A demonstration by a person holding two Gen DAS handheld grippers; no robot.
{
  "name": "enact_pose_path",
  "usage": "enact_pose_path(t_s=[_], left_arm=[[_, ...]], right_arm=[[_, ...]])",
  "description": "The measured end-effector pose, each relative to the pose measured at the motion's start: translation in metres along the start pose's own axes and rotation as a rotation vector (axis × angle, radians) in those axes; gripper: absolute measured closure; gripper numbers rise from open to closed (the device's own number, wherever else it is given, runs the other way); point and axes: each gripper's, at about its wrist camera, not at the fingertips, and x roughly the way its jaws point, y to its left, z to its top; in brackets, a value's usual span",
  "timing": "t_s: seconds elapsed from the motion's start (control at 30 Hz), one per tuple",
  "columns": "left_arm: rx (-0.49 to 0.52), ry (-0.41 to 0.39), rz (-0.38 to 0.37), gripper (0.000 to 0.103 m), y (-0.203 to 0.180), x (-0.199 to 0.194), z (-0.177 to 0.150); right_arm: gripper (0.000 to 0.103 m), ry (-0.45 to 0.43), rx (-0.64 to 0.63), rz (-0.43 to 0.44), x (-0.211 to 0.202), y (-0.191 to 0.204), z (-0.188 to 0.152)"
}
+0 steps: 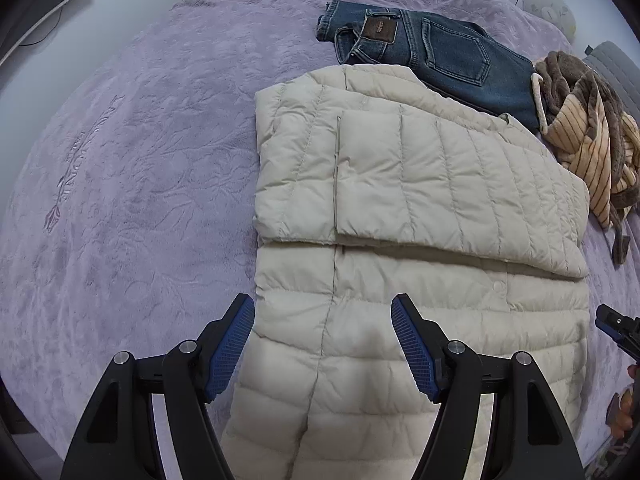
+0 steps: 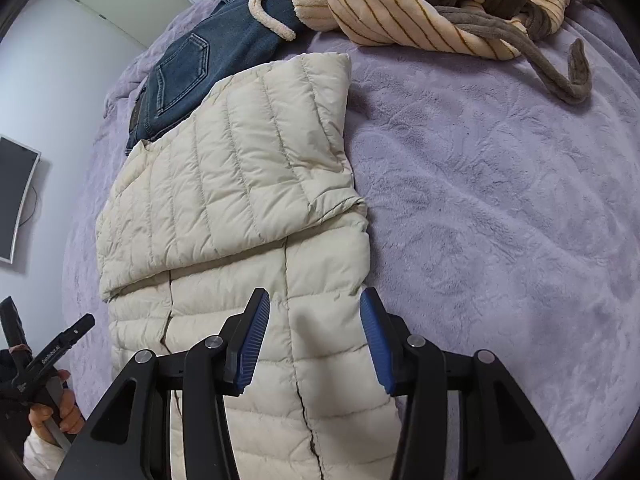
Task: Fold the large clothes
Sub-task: 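Fold the jacket side edges inward with both tools and open both tools, then move both open tools over the jacket hem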
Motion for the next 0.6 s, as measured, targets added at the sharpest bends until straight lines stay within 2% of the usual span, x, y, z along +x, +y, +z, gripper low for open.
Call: enact_pose_path(t_s=[0.03,0.07,0.17,0.23,0.47,0.5,0.53,0.6], left_arm=[[0.000,0.000,0.004,0.012,-0.001,-0.004,-0.003],[-0.001,-0.010,0.014,0.000,-0.003,-0.009,-0.007],[0.013,-0.036,0.038,0.000,-0.009,-0.025,-0.016],[0.013,-0.032,0.048,0.000,-0.011,-0.033,-0.021],[0.006,-0.011,0.075,0.000,-0.018,-0.057,-0.040],[0.003,-0.007,0.074,0.000,-0.019,-0.059,-0.043],[0.001,-0.003,0.074,0.000,-0.019,-0.062,-0.046],[0.001,0.004,0.071,0.000,-0.021,-0.067,-0.050]], right_arm=[[0.042,0.005,-0.003,0.005,-0.002,0.001,-0.002],[0.040,0.007,-0.006,0.010,-0.005,0.003,-0.005],[0.036,0.005,-0.016,0.028,-0.012,0.007,-0.012],[0.021,0.010,-0.017,0.046,-0.017,0.009,-0.016],[0.021,0.021,-0.022,0.091,-0.031,0.014,-0.029],[0.016,0.022,-0.028,0.092,-0.034,0.015,-0.031],[0.000,0.027,-0.037,0.093,-0.036,0.016,-0.033],[0.000,0.029,-0.047,0.105,-0.041,0.018,-0.039]])
